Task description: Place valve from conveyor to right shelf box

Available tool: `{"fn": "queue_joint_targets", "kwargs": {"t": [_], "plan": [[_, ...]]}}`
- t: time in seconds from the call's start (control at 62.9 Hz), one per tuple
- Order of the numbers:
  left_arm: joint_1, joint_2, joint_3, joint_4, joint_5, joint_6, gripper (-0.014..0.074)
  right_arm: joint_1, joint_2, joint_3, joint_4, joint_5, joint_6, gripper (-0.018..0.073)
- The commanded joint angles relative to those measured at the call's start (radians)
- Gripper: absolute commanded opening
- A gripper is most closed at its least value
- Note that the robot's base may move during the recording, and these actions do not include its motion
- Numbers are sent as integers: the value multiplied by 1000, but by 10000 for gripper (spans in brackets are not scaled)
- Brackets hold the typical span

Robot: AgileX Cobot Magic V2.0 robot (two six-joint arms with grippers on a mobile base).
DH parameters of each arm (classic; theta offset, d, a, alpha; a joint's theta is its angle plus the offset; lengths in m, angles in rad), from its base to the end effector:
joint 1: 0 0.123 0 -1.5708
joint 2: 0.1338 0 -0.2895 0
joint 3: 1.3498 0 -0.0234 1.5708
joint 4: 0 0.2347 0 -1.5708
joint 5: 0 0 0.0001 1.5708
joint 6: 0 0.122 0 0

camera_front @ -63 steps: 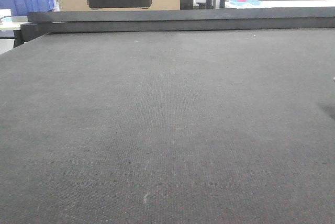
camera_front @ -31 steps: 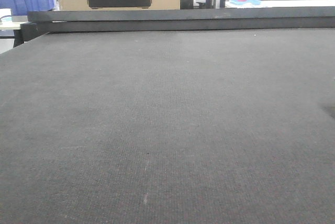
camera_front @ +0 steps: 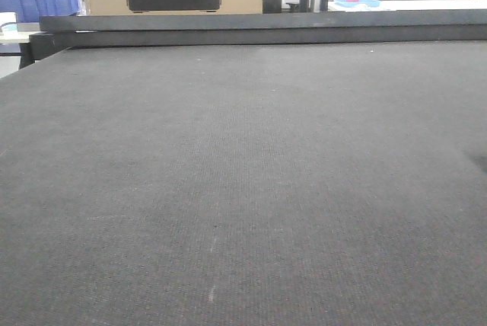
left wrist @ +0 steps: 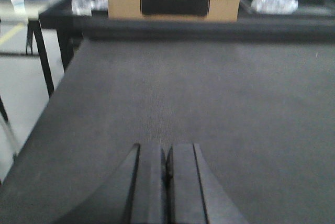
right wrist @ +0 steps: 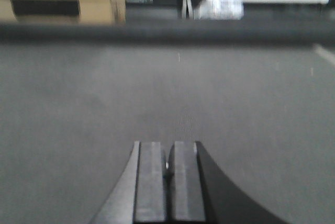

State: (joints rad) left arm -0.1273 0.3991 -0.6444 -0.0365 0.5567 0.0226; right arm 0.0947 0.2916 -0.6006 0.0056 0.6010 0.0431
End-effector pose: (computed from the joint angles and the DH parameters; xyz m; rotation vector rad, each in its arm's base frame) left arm 0.0828 -0.0130 0.3416 0.1205 1.7921 -0.1144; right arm 0.0629 0.0064 0.3297 -0.0440 1.7763 0.1057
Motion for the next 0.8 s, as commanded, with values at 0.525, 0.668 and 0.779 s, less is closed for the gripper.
{"fn": "queue_joint_targets", "kwargs": {"t": [0.525, 0.668, 0.779], "plan": [[5, 651, -426, -2, 374, -7, -111, -5, 732, -438, 1, 455, 2, -168], [5, 687, -432, 14, 436, -51, -111, -5, 834, -475, 14, 475, 2, -168], [5, 700, -436, 65, 466, -134, -111, -5, 913, -529, 14, 524, 2, -168]]}}
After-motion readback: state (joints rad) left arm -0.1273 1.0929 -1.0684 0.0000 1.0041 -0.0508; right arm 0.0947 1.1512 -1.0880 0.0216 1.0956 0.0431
